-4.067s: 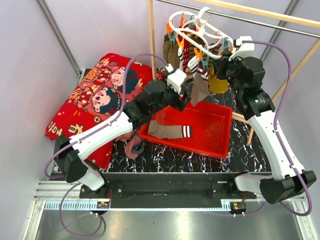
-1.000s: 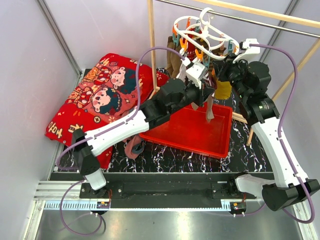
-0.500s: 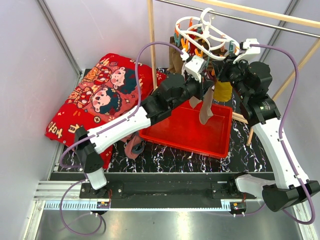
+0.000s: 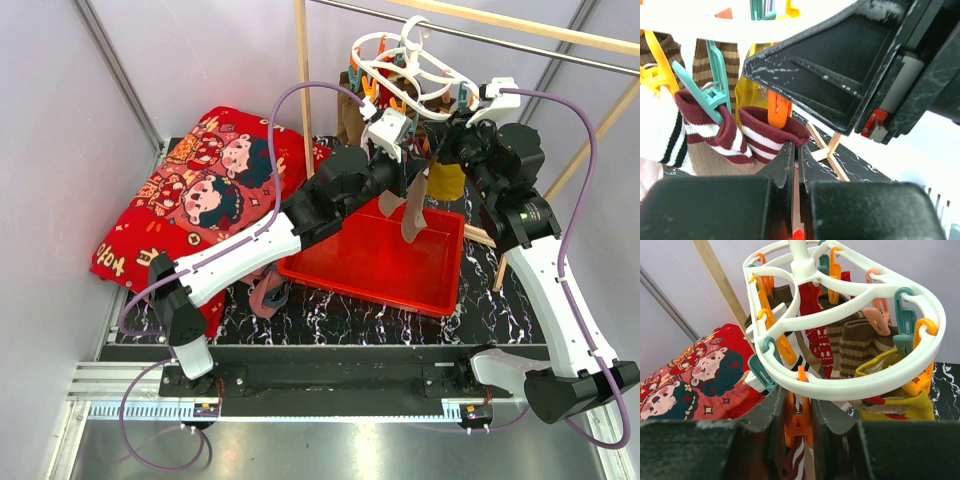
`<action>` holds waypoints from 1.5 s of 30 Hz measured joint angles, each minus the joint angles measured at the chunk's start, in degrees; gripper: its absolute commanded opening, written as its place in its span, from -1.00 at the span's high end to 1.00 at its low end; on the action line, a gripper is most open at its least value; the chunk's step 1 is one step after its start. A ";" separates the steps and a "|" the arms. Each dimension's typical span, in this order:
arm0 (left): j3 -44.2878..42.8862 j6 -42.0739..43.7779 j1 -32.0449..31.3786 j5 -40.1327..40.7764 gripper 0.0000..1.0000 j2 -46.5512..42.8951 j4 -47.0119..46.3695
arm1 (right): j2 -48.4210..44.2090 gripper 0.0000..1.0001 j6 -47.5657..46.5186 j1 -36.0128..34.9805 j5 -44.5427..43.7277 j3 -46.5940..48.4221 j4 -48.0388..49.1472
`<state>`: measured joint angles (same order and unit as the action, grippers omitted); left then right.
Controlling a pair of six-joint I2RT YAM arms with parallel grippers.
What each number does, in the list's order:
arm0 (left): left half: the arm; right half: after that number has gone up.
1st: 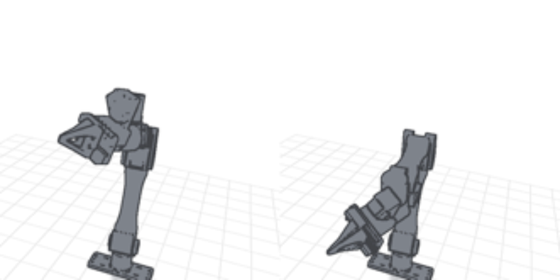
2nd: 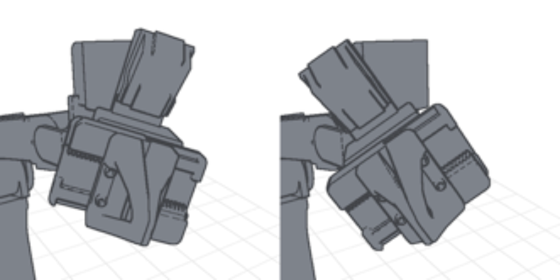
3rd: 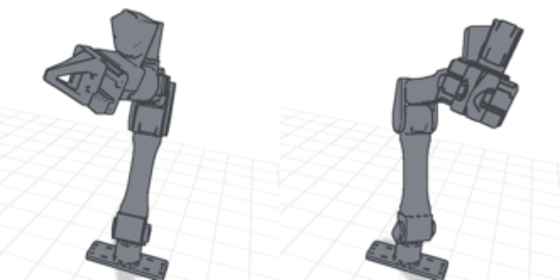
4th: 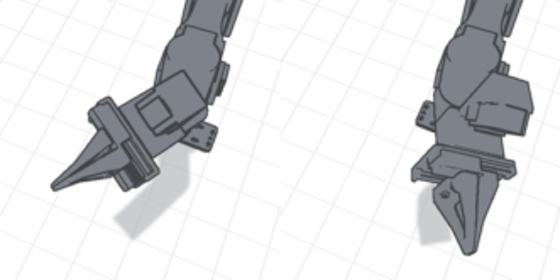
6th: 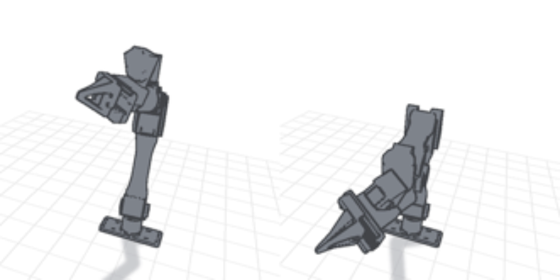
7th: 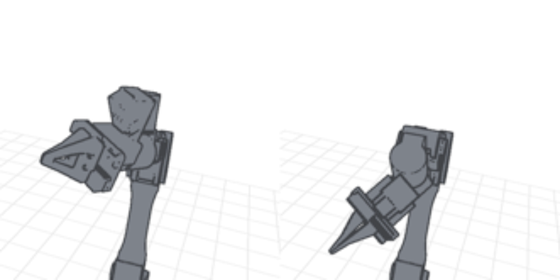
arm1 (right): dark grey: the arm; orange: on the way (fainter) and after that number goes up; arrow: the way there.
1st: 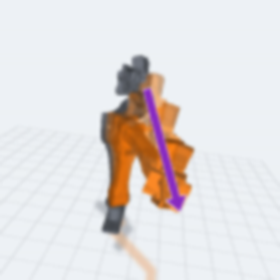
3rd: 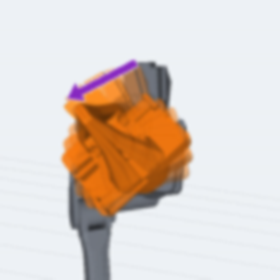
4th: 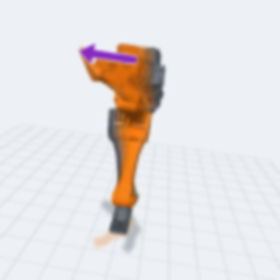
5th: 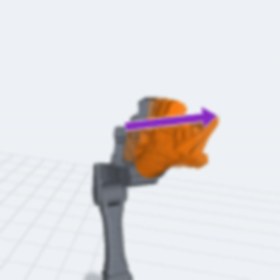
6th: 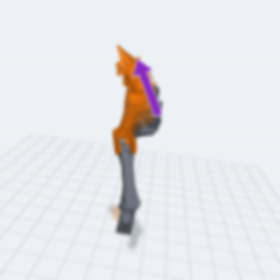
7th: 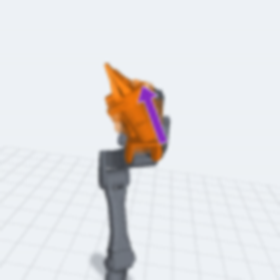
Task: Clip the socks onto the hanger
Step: Clamp the sock onto the hanger, then reset both arms
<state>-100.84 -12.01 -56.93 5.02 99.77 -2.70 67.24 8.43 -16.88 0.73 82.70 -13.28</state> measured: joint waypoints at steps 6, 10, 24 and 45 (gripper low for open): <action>-0.70 -0.02 0.00 0.00 1.00 0.00 -0.70 | 0.02 0.74 0.26 0.00 0.04 -0.07 0.00; -0.83 0.00 0.00 0.00 1.00 0.00 -0.90 | 0.04 0.42 0.57 0.00 0.37 -0.24 -0.02; -1.79 0.50 0.17 0.02 -0.17 0.02 -0.17 | -2.99 -0.61 1.57 0.07 0.11 -1.42 -0.35; 34.03 4.68 0.33 20.57 -0.98 -40.52 0.48 | -41.42 -0.99 -3.19 -0.07 -15.32 -24.76 0.04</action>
<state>-66.81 -7.33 -56.60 25.58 59.24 -2.22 25.82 5.23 -16.95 -14.59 57.93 -13.23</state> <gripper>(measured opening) 0.985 0.994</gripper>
